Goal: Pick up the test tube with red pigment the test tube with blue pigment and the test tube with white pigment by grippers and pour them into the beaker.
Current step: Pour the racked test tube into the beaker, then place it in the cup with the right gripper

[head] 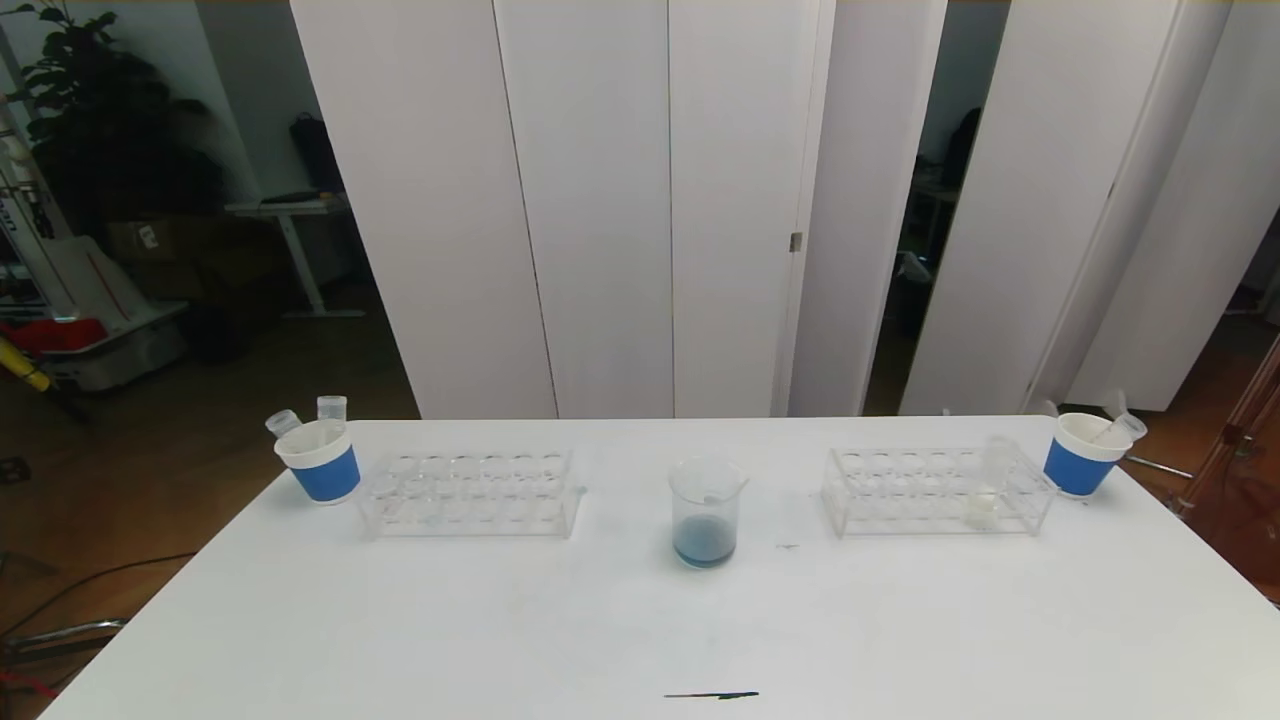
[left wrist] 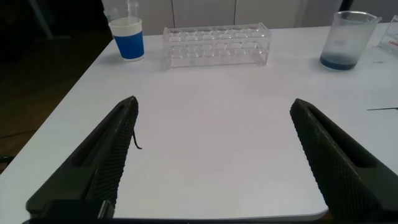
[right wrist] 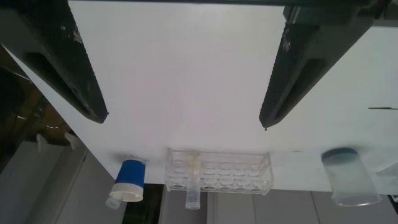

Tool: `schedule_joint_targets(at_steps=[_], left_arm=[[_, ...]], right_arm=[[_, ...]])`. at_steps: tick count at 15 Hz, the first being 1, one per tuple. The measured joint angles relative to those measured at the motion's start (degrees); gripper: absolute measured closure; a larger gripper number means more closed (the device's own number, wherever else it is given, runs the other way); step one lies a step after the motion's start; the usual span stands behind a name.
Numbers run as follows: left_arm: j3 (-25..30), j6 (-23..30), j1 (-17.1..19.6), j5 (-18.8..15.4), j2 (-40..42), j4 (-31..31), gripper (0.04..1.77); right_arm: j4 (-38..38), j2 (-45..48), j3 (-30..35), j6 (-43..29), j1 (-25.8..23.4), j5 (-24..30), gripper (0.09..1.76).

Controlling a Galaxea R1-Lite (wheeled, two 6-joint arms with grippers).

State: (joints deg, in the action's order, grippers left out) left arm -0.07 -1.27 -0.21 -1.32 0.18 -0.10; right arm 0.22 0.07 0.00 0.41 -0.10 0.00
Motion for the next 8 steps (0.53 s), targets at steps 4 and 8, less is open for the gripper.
schedule_joint_targets(at_steps=[4,8], left_arm=[[0.1,0.0,0.0,0.0,0.0,0.0,0.06],[0.1,0.0,0.0,0.0,0.0,0.0,0.06]], right_arm=[[0.0,0.0,0.0,0.0,0.0,0.0,0.1],[0.0,0.0,0.0,0.0,0.0,0.0,0.1]])
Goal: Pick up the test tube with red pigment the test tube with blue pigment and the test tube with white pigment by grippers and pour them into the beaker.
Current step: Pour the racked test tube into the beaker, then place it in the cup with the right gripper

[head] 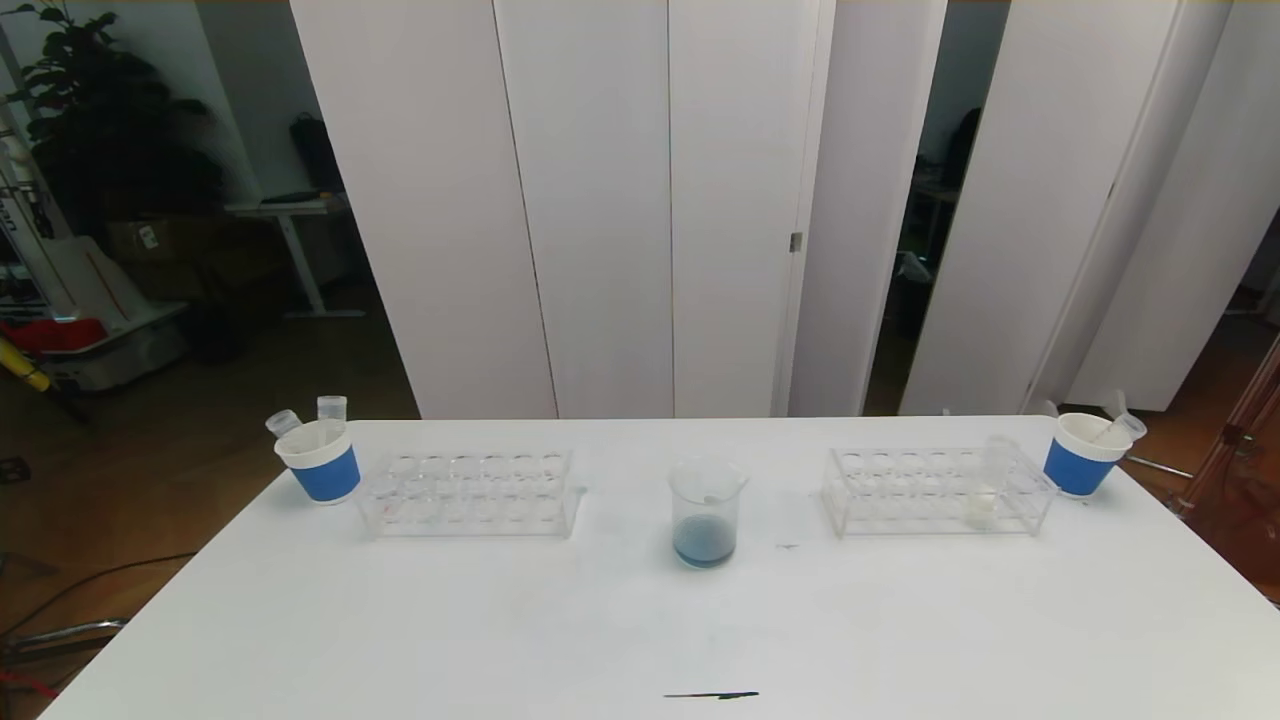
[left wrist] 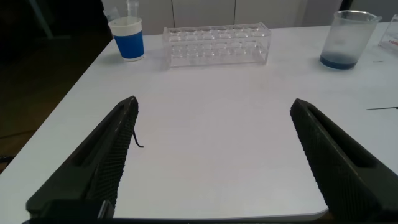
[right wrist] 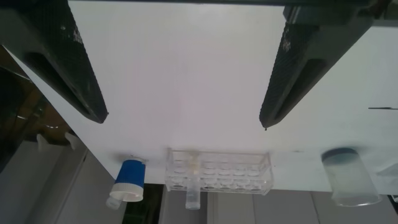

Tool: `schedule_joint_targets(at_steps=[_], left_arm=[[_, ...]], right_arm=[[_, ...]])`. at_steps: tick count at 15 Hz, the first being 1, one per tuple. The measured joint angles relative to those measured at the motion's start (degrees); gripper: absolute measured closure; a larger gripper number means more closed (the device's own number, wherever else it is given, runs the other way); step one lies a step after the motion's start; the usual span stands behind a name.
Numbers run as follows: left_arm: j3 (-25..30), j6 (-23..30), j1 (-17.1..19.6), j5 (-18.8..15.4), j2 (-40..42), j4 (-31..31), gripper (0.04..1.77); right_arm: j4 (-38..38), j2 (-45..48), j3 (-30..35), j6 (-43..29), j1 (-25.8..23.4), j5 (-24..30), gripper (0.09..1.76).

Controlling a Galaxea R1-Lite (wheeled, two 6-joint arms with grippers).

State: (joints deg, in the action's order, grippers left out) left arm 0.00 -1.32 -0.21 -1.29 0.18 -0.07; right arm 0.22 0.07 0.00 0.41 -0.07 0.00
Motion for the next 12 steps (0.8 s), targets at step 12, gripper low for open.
schedule_joint_targets(at_steps=[12], left_arm=[[0.0,0.0,0.0,0.0,0.0,0.0,0.06]], right_arm=[[-0.8,0.0,-0.1,-0.5,-0.2,-0.5,0.1]])
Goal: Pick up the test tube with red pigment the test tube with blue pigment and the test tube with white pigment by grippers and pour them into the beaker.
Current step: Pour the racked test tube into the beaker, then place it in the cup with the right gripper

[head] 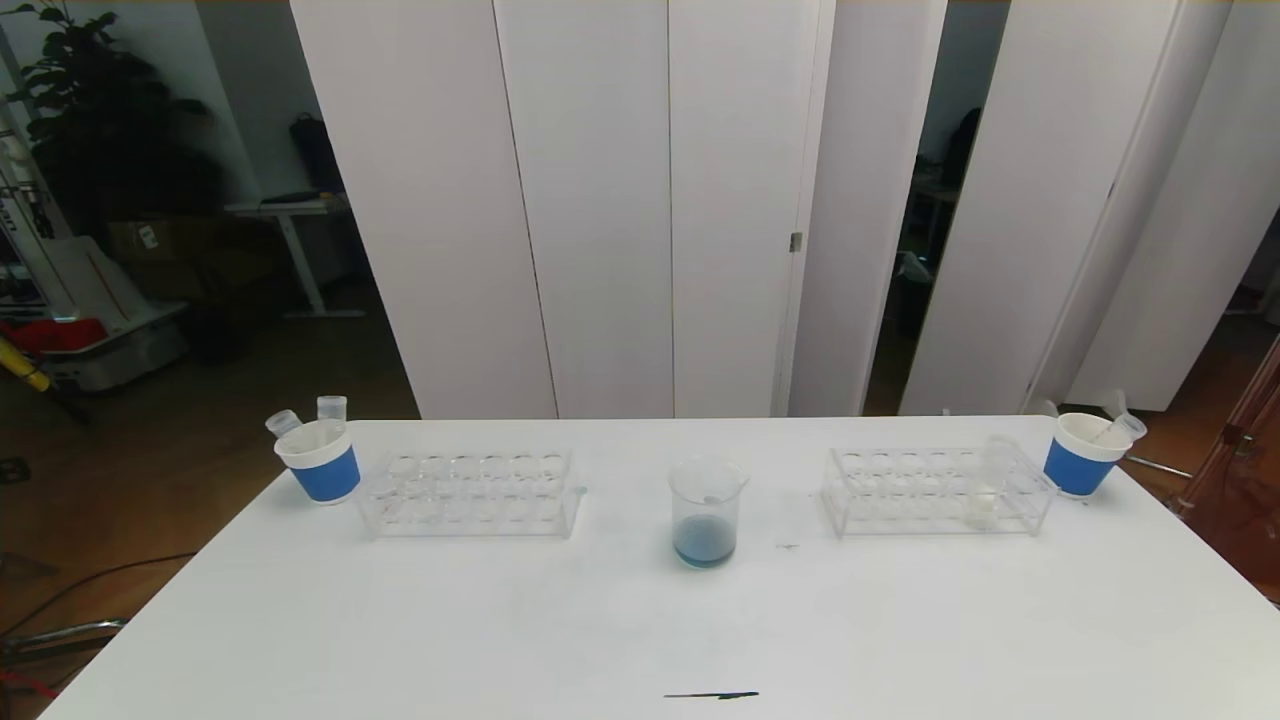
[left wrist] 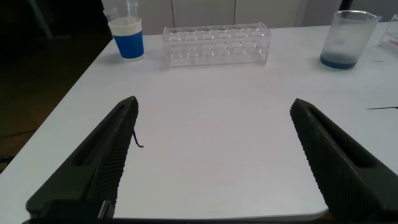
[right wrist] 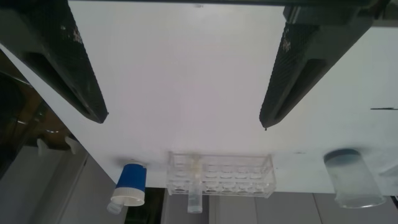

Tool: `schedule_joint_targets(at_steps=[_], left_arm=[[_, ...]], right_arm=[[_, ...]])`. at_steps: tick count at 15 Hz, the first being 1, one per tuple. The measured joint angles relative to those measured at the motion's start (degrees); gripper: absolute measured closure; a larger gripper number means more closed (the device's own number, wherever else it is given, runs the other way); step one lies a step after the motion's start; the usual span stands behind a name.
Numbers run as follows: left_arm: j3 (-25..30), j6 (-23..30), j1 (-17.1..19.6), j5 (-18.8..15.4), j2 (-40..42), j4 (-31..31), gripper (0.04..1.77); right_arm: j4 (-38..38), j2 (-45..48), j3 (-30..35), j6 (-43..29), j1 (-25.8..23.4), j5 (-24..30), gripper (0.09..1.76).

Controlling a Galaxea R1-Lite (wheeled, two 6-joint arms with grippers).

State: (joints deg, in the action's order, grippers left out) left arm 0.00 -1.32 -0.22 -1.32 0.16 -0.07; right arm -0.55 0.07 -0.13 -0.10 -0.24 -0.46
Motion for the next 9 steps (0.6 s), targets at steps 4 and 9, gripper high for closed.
schedule_joint_targets(at_steps=[4,9], left_arm=[[0.0,0.0,0.0,0.0,0.0,0.0,0.06],[0.0,0.0,0.0,0.0,0.0,0.0,0.06]], right_arm=[[-3.7,-1.4,-7.7,-0.2,-0.1,0.0,0.1],[-5.6,-15.6,-25.8,-1.2,0.0,-0.3,0.1]])
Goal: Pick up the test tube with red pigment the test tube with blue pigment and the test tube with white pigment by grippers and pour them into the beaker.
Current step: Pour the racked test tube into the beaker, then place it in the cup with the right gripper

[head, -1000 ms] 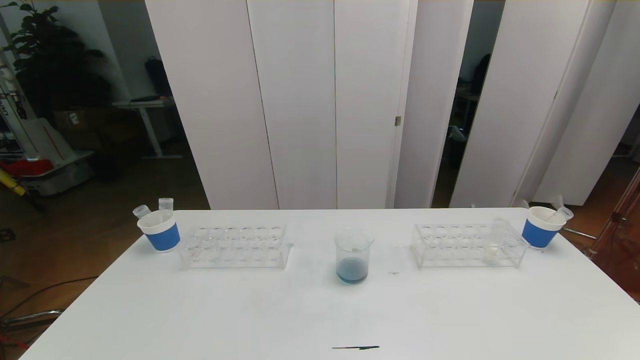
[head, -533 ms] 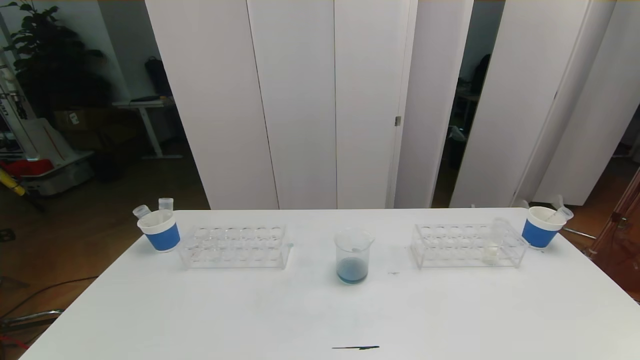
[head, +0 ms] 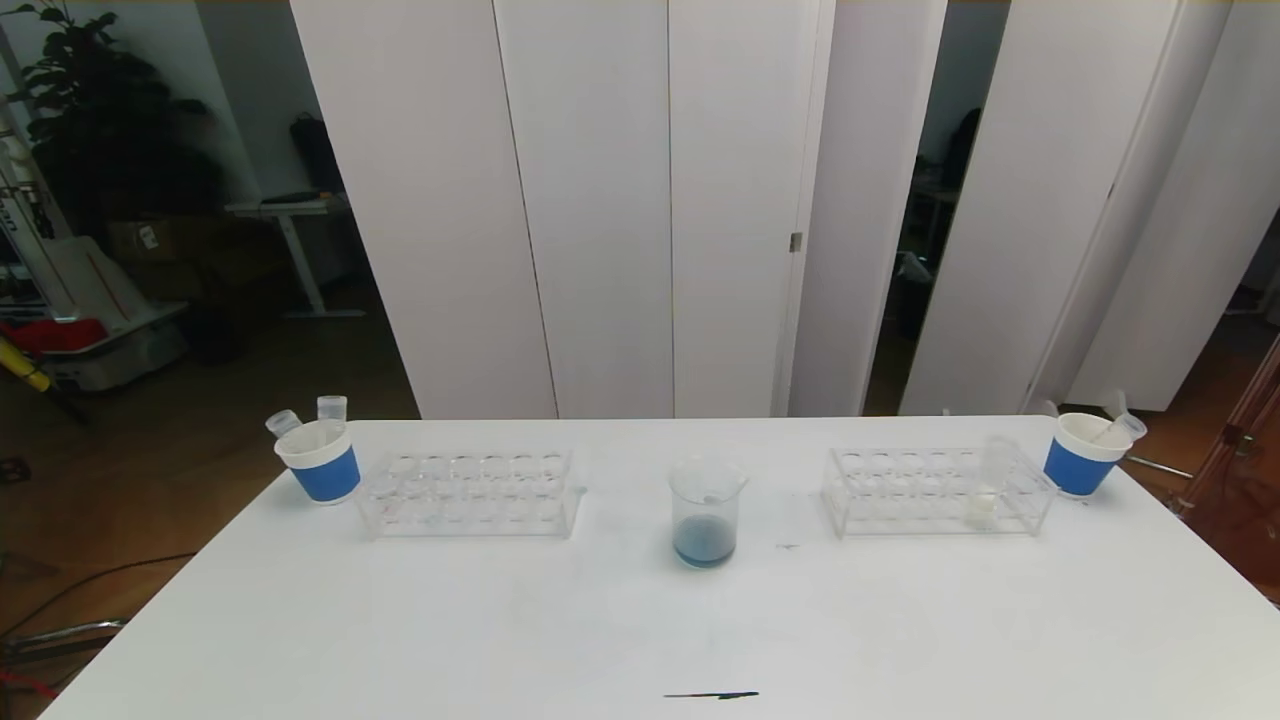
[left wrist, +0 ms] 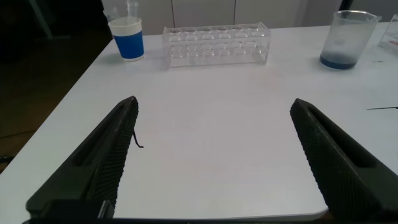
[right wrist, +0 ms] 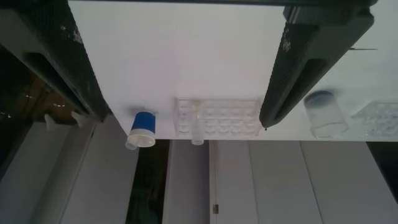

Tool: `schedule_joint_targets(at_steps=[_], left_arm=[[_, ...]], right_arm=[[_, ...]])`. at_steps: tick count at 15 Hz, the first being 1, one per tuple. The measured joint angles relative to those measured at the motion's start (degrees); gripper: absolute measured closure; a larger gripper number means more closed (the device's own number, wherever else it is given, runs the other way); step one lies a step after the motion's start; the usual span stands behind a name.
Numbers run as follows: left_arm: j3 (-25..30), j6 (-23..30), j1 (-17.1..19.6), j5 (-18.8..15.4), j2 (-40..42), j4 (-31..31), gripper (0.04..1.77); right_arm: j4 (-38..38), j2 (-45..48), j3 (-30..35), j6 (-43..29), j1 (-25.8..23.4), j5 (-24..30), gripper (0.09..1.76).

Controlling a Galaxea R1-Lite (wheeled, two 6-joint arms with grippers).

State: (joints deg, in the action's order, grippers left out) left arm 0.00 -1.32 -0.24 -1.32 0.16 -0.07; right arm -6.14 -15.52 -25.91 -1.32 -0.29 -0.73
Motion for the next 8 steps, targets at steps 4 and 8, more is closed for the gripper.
schedule_joint_targets(at_steps=[4,8], left_arm=[[0.0,0.0,0.0,0.0,0.0,0.0,0.06],[0.0,0.0,0.0,0.0,0.0,0.0,0.06]], right_arm=[[0.9,-17.9,-11.8,-0.9,-0.4,-0.3,0.1],[10.7,-36.1,-16.9,-2.1,-2.5,-0.4,0.1]])
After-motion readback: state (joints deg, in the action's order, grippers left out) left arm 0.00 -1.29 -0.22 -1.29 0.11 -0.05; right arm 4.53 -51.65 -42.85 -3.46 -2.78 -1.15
